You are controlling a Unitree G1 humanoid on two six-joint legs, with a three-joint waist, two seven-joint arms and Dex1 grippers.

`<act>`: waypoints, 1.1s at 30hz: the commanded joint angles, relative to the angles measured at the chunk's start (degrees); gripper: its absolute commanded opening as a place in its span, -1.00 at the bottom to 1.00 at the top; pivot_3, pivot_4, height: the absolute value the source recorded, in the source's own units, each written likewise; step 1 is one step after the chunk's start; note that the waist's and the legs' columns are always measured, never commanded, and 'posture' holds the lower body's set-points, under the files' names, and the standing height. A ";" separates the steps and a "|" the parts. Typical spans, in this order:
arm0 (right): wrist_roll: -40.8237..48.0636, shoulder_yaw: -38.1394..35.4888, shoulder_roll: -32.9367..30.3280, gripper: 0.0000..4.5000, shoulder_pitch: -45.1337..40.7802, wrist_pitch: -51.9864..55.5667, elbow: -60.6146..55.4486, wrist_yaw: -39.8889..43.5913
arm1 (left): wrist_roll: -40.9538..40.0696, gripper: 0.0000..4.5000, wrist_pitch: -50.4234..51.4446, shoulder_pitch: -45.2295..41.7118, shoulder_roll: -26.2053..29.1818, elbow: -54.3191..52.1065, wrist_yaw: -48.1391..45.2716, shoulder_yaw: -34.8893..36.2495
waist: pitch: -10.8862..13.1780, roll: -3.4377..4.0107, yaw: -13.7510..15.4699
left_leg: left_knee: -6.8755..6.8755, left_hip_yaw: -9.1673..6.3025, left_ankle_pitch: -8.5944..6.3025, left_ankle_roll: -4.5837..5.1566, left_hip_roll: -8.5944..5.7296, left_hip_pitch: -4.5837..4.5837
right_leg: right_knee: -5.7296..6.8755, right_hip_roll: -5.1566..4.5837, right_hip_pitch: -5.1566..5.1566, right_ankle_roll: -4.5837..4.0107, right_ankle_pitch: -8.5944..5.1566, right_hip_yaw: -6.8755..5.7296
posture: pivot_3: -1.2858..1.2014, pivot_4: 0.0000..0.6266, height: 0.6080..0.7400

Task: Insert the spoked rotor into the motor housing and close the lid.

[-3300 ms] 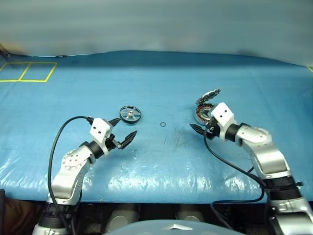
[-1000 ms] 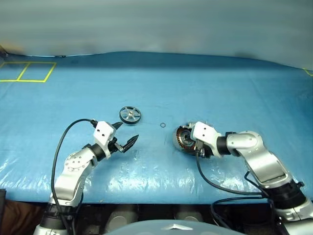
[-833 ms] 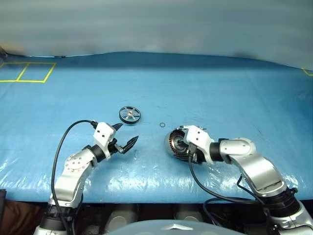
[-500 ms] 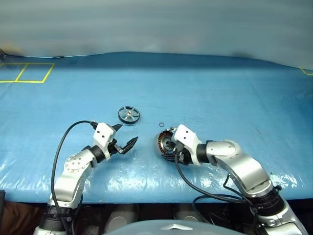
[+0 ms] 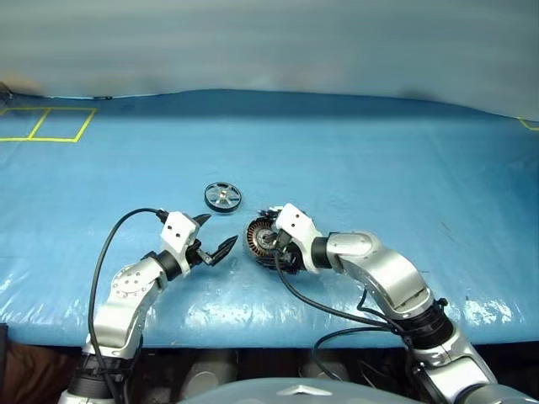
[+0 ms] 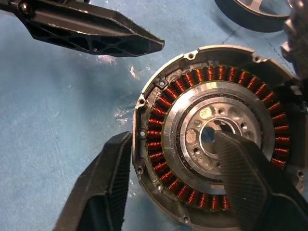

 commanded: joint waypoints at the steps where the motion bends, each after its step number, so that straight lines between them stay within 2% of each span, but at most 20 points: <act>1: 1.34 -1.58 1.07 0.81 -0.52 1.55 -0.61 -1.91 | 0.06 1.00 -0.57 -0.12 0.17 -1.92 0.11 0.35 | 0.00 0.00 0.01 | 0.00 0.00 0.00 0.00 -0.01 0.00 | 0.00 0.00 0.00 0.00 0.00 0.00 | 0.03 -0.52 1.00; 2: 3.06 -3.42 2.41 0.94 -0.49 2.62 -1.07 -2.18 | 0.06 1.00 -0.59 -0.13 0.19 -1.83 0.05 0.34 | 0.00 0.00 -0.02 | 0.00 0.00 0.00 0.01 -0.01 -0.01 | -0.01 0.00 -0.01 0.00 0.00 0.02 | 0.03 -0.52 1.00; 9: 16.80 -18.48 10.80 0.94 -1.18 12.53 -5.25 -3.88 | 0.02 1.00 -0.77 -0.21 0.10 -1.28 -0.28 0.14 | 0.01 0.01 -0.07 | -0.06 0.02 0.00 0.01 0.01 -0.10 | 0.01 0.08 -0.18 -0.04 0.03 0.14 | 0.03 -0.52 1.00; 14: 20.47 -23.93 7.51 0.94 1.38 12.21 -7.11 -3.82 | -0.21 1.00 -0.78 0.03 0.36 -1.25 -0.73 0.44 | 0.01 0.02 -0.03 | -0.09 0.06 -0.01 0.01 0.01 -0.12 | 0.00 0.09 -0.23 -0.04 0.03 0.17 | 0.03 -0.52 1.00; 17: 19.57 -24.21 2.30 0.94 4.99 7.76 -7.94 -2.46 | -0.58 1.00 -0.67 0.62 1.12 -1.41 -1.67 0.72 | 0.02 0.03 0.07 | -0.11 0.07 -0.02 0.03 0.01 -0.13 | -0.03 0.07 -0.22 -0.04 0.03 0.16 | 0.03 -0.52 1.00; 20: 15.56 -22.38 -3.81 0.94 9.14 -1.51 -7.81 -0.35 | -0.83 1.00 -0.66 1.47 2.02 -1.48 -2.50 1.17 | 0.03 0.05 -0.16 | -0.14 0.17 -0.03 0.05 0.02 -0.17 | -0.01 0.05 -0.28 -0.04 0.03 0.22 | 0.03 -0.52 1.00; 23: 13.38 -21.91 -6.40 0.94 11.76 -9.89 -5.00 1.52 | -1.09 1.00 -0.75 1.82 2.53 -1.42 -3.06 1.46 | 0.03 0.05 -0.24 | -0.14 0.29 -0.03 0.05 0.06 -0.17 | -0.01 0.03 -0.25 -0.03 0.03 0.24 | 0.03 -0.52 1.00; 27: 7.10 -20.78 -6.35 0.94 11.79 -23.83 3.95 0.87 | -0.98 1.00 -0.76 1.80 2.54 -1.39 -3.35 1.52 | 0.03 0.04 -0.16 | -0.11 0.47 -0.02 0.04 0.21 -0.15 | -0.02 0.10 -0.22 -0.02 0.09 0.26 | 0.03 -0.52 1.00; 31: 9.78 -22.69 -2.42 0.94 9.01 -27.29 12.33 1.50 | -0.79 1.00 -0.80 1.61 2.30 -1.37 -3.15 1.48 | 0.04 0.03 -0.17 | -0.04 0.52 -0.01 0.02 0.32 -0.10 | -0.05 0.25 -0.22 -0.06 0.18 0.37 | 0.03 -0.52 1.00; 33: 7.50 -21.54 -1.89 0.94 8.30 -29.78 15.02 1.03 | -0.68 1.00 -0.83 1.62 2.29 -1.36 -3.05 1.51 | 0.05 0.04 -0.17 | -0.07 0.60 0.01 -0.01 0.44 -0.14 | -0.03 0.39 -0.14 -0.21 0.28 0.45 | 0.03 -0.52 1.00</act>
